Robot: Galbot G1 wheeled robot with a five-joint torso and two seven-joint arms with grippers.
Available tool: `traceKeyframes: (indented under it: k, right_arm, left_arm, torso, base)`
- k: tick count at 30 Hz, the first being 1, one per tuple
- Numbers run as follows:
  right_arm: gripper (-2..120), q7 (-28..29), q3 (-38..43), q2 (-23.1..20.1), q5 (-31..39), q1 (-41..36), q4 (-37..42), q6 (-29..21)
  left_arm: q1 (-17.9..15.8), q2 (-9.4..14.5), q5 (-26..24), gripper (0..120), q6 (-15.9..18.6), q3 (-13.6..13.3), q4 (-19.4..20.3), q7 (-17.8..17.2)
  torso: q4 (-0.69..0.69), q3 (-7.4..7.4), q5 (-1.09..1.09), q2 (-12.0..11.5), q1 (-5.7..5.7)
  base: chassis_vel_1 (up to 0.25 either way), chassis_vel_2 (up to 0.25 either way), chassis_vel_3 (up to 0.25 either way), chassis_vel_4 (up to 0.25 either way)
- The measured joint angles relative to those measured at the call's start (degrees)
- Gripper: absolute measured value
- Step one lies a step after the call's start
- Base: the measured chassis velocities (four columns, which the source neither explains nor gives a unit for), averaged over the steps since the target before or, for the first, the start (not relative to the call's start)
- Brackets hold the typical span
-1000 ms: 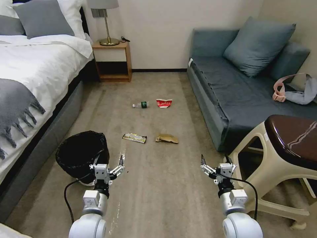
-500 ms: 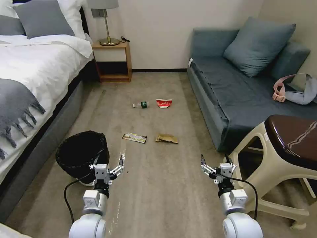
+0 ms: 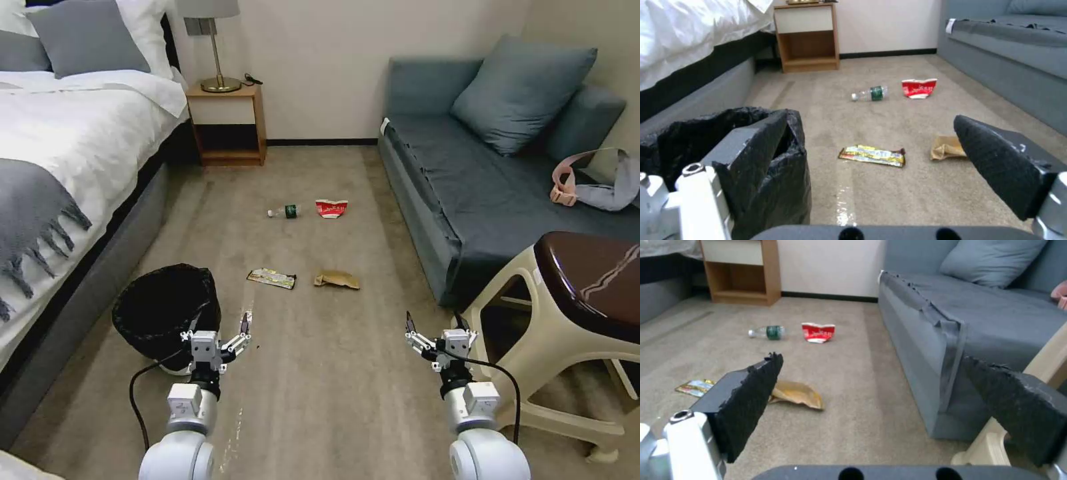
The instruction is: Pick up the trash bin, then pick up the garbage on the floor and place it into the trash bin.
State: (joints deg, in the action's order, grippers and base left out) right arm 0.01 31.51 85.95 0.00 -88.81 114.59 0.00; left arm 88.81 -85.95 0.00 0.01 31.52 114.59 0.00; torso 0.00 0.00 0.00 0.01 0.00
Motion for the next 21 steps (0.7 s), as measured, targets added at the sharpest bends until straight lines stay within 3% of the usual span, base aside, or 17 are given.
traceKeyframes:
  k: [5, 8, 10, 15, 17, 21]
  right_arm:
    - [100, 0.0, 0.0, 0.0, 0.0, 0.0, 0.0, 0.0]
    - [100, 0.7, 0.0, 0.0, 0.7, -0.9, 1.5, -1.1]
    - [100, 2.6, 0.0, 0.0, 2.3, -3.5, 5.5, -4.0]
    - [100, 5.4, 0.0, -0.1, 4.9, -7.2, 11.5, -8.3]
    - [100, 7.8, 0.0, -0.2, 6.9, -10.2, 16.3, -11.8]
    - [100, 9.2, 0.0, -0.2, 8.2, -12.1, 19.4, -14.0]
  left_arm:
    - [-0.1, 0.1, -0.2, 100, 0.1, 0.0, 0.0, 0.0]
    - [-2.0, 1.8, -2.8, 100, 2.0, 1.0, 0.0, -1.0]
    - [-4.9, 4.4, -7.0, 100, 4.9, 2.7, 0.2, -2.6]
    - [-8.9, 7.9, -12.6, 100, 8.9, 4.8, 0.5, -4.8]
    - [-12.3, 11.0, -17.4, 100, 12.2, 6.7, 0.8, -6.6]
    - [-14.5, 13.0, -20.5, 100, 14.5, 7.9, 0.9, -7.8]
  torso:
    - [0.0, 0.0, 0.0, 0.0, 0.0]
    - [0.02, 0.0, 0.0, 0.0, 0.0]
    - [0.0, 0.0, -0.01, 0.0, 0.0]
    - [0.0, 0.0, -0.01, 0.0, 0.0]
    - [0.0, 0.0, -0.01, 0.0, 0.0]
    - [0.0, 0.0, -0.01, 0.0, 0.0]
  base:
    - [0.0, 0.0, 0.0, 0.0]
    - [0.0, 0.0, 0.0, 0.0]
    - [0.0, 0.0, 0.0, 0.0]
    - [0.0, 0.0, 0.0, 0.0]
    - [0.0, 0.0, 0.0, 0.0]
    - [0.0, 0.0, 0.0, 0.0]
